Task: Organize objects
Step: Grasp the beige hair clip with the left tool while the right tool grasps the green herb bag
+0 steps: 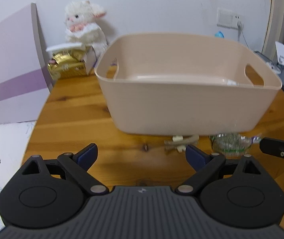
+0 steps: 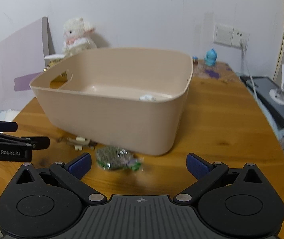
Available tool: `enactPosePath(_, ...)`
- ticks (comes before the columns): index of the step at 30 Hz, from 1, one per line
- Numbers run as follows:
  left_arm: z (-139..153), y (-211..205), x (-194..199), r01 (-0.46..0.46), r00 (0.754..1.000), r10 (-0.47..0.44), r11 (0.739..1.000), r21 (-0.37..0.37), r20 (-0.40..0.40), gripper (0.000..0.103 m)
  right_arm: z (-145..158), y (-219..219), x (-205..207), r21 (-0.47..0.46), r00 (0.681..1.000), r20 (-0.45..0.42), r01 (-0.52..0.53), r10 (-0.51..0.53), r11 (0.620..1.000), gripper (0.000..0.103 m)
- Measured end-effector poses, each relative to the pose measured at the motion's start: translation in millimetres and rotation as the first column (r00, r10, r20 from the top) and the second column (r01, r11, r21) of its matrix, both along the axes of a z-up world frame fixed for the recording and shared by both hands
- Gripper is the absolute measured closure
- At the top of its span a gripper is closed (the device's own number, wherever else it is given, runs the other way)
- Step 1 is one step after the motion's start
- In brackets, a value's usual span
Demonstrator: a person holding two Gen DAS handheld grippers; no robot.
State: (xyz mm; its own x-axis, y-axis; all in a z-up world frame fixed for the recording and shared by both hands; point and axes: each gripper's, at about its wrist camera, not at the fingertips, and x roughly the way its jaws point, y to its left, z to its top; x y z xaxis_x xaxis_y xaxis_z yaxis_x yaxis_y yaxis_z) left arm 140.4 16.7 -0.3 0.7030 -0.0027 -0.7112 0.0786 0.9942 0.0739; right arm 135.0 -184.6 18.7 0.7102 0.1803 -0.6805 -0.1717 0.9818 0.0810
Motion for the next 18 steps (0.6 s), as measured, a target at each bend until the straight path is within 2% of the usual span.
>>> enactPosePath(8,-29,-6,12,0.028,0.998,-0.029,0.999,-0.02,-0.058,0.008,-30,10,14,-0.002,0.997,-0.078,-0.001,0.001,1.0,0.0)
enactPosePath(15,-42,-7,28,0.048,0.995,-0.056,0.994,-0.094,-0.079,0.008,-46,13,27,0.029,0.992,-0.124,0.005,-0.001,1.0,0.0)
enactPosePath(18,-45,-9,34,0.049,0.995,-0.059,0.991,-0.121,-0.082,0.008,-47,15,29,0.016,0.994,-0.11,0.005,-0.004,1.0,0.0)
